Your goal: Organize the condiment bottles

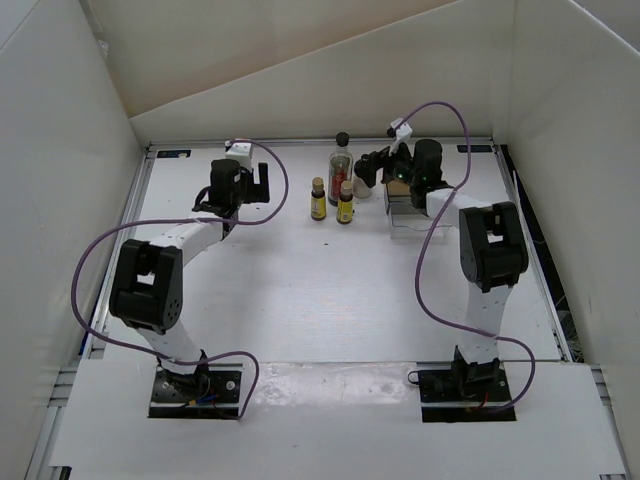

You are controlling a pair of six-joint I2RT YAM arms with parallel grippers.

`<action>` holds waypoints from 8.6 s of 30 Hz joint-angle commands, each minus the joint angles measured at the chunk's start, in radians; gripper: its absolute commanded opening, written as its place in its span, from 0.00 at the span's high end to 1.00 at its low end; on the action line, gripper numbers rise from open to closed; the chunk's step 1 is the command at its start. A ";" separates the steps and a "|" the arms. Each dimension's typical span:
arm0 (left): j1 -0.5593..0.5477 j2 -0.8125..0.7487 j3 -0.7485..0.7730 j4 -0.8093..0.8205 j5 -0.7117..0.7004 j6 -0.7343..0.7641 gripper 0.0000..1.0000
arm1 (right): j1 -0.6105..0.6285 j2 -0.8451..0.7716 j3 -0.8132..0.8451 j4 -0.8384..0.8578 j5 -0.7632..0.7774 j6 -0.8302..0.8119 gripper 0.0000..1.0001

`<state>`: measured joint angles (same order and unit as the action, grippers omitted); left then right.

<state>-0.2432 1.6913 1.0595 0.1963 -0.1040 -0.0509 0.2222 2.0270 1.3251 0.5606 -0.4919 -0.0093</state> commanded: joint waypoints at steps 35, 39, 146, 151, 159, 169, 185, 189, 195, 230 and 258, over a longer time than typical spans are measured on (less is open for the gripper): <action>0.013 0.100 0.091 0.025 0.033 -0.021 0.00 | 0.037 0.174 0.186 0.065 0.085 -0.103 0.46; 0.012 0.102 0.097 0.022 0.038 -0.024 0.00 | 0.031 0.168 0.178 0.079 0.092 -0.097 0.58; -0.025 0.209 0.204 -0.009 0.052 -0.033 0.00 | -0.178 -0.030 0.123 0.122 0.170 -0.138 1.00; -0.027 0.212 0.209 -0.008 0.049 -0.032 0.00 | -0.187 -0.028 0.086 0.165 0.173 -0.123 1.00; -0.031 0.225 0.212 -0.003 0.049 -0.030 0.00 | -0.202 -0.008 0.089 0.174 0.167 -0.120 1.00; -0.034 0.258 0.232 -0.003 0.050 -0.029 0.00 | -0.208 0.044 0.100 0.179 0.159 -0.143 1.00; -0.036 0.303 0.267 0.002 0.055 -0.035 0.00 | -0.253 0.082 0.094 0.190 0.156 -0.149 1.00; -0.038 0.304 0.267 0.005 0.056 -0.038 0.00 | -0.253 0.075 0.077 0.191 0.156 -0.147 0.79; -0.039 0.303 0.255 0.011 0.056 -0.038 0.00 | -0.248 0.058 0.040 0.208 0.173 -0.143 0.35; -0.015 -0.012 0.034 0.035 0.027 -0.053 0.00 | 0.100 -0.284 -0.075 0.107 0.023 -0.063 0.26; 0.056 0.057 0.071 0.045 0.059 -0.083 0.00 | 0.132 0.104 0.368 0.036 -0.082 0.109 0.23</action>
<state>-0.1940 1.7500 1.0946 0.2199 -0.0612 -0.1219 0.3496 2.1155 1.6386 0.5907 -0.5613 0.0814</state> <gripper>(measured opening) 0.995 0.775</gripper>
